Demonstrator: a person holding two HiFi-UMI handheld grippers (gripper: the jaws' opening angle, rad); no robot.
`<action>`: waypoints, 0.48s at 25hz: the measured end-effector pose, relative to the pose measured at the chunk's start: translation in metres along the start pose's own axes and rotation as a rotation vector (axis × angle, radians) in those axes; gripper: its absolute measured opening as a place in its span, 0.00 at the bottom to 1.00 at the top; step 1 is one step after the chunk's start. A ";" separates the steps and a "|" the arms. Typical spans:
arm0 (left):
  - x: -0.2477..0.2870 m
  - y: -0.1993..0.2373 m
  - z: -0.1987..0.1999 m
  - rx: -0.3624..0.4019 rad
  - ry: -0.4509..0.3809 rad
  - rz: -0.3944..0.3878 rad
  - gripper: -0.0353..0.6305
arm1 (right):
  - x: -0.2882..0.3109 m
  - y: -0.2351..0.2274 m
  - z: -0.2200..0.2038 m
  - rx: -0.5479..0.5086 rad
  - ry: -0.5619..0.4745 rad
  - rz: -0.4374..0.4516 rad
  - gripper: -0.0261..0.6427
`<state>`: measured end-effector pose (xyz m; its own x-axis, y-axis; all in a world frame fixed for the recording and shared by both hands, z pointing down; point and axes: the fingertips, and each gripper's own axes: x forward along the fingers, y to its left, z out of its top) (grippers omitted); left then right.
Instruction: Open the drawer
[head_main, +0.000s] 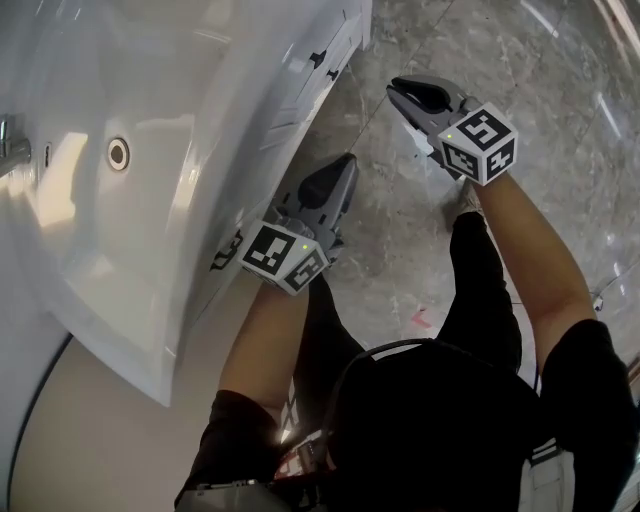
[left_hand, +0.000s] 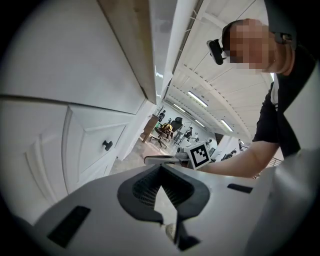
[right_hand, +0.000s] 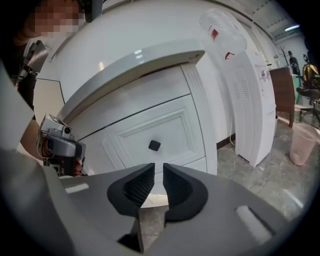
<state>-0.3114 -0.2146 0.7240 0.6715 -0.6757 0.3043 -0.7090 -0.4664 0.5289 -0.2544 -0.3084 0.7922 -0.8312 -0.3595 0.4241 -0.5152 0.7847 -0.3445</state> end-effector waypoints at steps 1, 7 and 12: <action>0.002 0.007 -0.006 0.002 0.000 0.011 0.05 | 0.008 -0.003 -0.006 -0.005 0.004 0.003 0.08; 0.008 0.042 -0.043 -0.007 0.023 0.067 0.05 | 0.055 -0.017 -0.041 -0.043 0.034 0.020 0.11; 0.007 0.060 -0.074 -0.025 0.042 0.097 0.05 | 0.086 -0.023 -0.079 -0.089 0.066 0.030 0.16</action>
<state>-0.3330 -0.2052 0.8169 0.6088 -0.6921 0.3877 -0.7658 -0.3853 0.5148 -0.2975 -0.3171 0.9027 -0.8289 -0.3030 0.4702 -0.4671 0.8374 -0.2838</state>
